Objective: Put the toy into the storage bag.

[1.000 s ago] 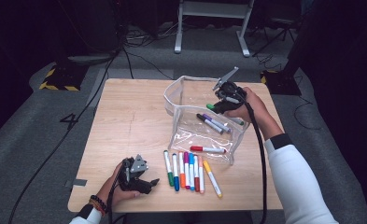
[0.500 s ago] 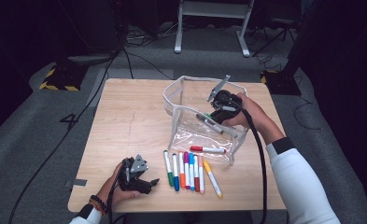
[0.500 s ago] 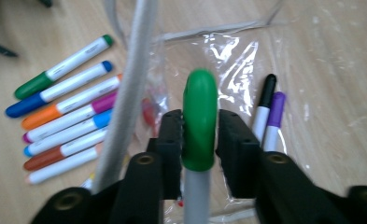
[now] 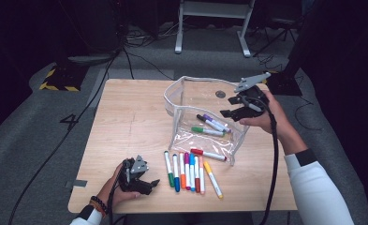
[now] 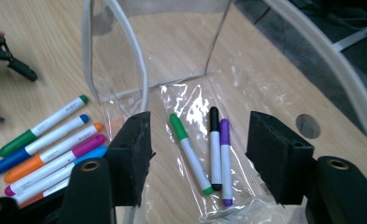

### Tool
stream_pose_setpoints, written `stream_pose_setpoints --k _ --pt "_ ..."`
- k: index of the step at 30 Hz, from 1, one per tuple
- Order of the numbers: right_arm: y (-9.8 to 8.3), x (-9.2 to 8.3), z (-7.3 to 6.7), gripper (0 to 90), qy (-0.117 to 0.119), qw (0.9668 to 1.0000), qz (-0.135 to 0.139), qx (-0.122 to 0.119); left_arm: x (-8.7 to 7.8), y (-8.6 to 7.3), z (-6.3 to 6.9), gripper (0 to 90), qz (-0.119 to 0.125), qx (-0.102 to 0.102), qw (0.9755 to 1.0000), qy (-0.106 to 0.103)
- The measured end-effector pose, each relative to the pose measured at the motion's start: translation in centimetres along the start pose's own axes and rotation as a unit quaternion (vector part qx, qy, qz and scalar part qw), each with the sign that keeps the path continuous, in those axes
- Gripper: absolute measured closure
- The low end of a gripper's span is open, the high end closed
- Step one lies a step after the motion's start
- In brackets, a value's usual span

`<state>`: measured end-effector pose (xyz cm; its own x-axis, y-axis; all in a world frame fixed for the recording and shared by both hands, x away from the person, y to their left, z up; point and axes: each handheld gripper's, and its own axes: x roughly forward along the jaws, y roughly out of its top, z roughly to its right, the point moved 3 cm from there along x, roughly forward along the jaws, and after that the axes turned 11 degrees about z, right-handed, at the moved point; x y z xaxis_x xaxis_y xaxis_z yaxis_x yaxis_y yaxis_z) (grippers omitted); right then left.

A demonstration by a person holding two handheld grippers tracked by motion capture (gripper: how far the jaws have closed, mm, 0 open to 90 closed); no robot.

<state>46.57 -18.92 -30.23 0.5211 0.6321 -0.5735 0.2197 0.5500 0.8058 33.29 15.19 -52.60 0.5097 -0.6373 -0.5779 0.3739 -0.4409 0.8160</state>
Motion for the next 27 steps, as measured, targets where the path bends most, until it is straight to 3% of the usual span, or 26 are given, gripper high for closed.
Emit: stream_pose_setpoints --k 3,5,9,12,15,18,22,27 --pt "-0.7 -2.0 0.3 37.3 -0.012 0.9994 0.031 0.008 0.0 0.0 0.0 15.7 -0.001 0.000 1.0000 0.000" --pt "-1.4 -3.5 0.4 36.4 -0.032 0.9987 0.039 0.005 0.0 0.0 0.0 15.6 0.000 0.000 1.0000 0.000" --pt "-3.0 -5.9 0.5 35.7 -0.044 0.9971 0.061 0.012 0.0 0.0 0.0 15.6 0.000 0.000 1.0000 0.000" --pt "-4.4 -7.5 0.2 34.4 -0.059 0.9954 0.074 0.012 0.0 0.0 0.0 15.7 0.000 0.000 1.0000 0.000" --pt "-6.1 -8.8 -0.4 33.6 -0.061 0.9943 0.087 0.016 0.0 0.0 0.0 15.7 0.000 0.000 1.0000 0.000" --pt "-8.1 -9.2 -1.3 31.9 -0.069 0.9942 0.082 0.012 0.0 0.0 0.0 15.7 0.000 0.000 1.0000 0.000" --pt "-11.2 -9.0 -2.8 31.4 -0.061 0.9947 0.081 0.020 0.0 0.0 0.0 15.6 0.000 0.000 1.0000 0.001" --pt "-15.8 -7.4 -4.8 31.8 -0.058 0.9955 0.067 0.036 0.0 0.0 0.0 15.6 0.000 -0.001 1.0000 0.002"
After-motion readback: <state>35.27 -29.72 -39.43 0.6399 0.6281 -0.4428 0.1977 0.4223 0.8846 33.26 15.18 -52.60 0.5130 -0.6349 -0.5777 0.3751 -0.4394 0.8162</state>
